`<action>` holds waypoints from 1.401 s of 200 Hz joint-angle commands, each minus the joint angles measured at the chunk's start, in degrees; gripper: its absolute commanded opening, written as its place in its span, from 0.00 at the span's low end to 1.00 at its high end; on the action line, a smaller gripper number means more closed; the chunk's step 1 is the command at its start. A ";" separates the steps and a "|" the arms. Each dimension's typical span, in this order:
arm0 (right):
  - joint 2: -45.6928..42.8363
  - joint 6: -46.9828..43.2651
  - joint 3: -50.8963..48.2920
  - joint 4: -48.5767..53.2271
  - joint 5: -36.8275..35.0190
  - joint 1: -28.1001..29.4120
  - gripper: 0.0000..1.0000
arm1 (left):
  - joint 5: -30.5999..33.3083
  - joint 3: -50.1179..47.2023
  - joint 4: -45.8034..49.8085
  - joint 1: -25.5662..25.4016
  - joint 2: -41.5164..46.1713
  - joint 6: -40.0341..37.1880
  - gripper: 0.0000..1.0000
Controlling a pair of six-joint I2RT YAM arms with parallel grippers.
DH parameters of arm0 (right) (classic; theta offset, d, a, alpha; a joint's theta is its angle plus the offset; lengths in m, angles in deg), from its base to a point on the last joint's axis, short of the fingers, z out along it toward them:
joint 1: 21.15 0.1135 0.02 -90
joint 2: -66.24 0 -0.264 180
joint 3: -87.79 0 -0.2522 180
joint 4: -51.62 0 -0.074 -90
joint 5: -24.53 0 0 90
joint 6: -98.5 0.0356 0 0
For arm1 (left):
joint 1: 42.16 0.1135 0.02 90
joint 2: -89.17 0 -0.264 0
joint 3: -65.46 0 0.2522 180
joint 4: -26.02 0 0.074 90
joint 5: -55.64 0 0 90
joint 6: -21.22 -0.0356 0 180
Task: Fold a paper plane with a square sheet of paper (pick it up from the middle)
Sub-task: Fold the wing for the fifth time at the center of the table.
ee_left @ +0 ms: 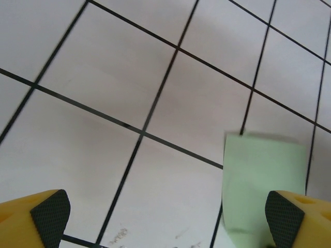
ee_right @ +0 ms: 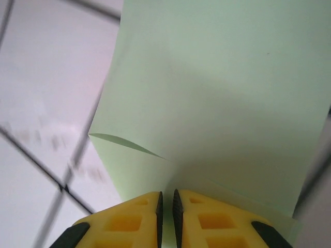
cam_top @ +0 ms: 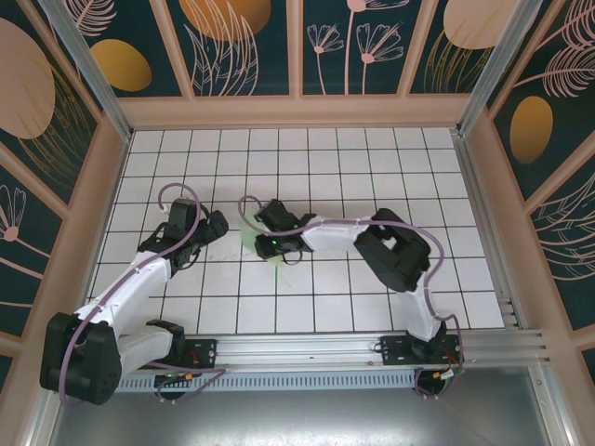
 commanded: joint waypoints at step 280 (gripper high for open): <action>-10.57 22.34 -19.61 -15.75 3.93 -6.53 0.31 | -30.39 -10.10 -24.41 -9.21 -6.77 13.48 0.93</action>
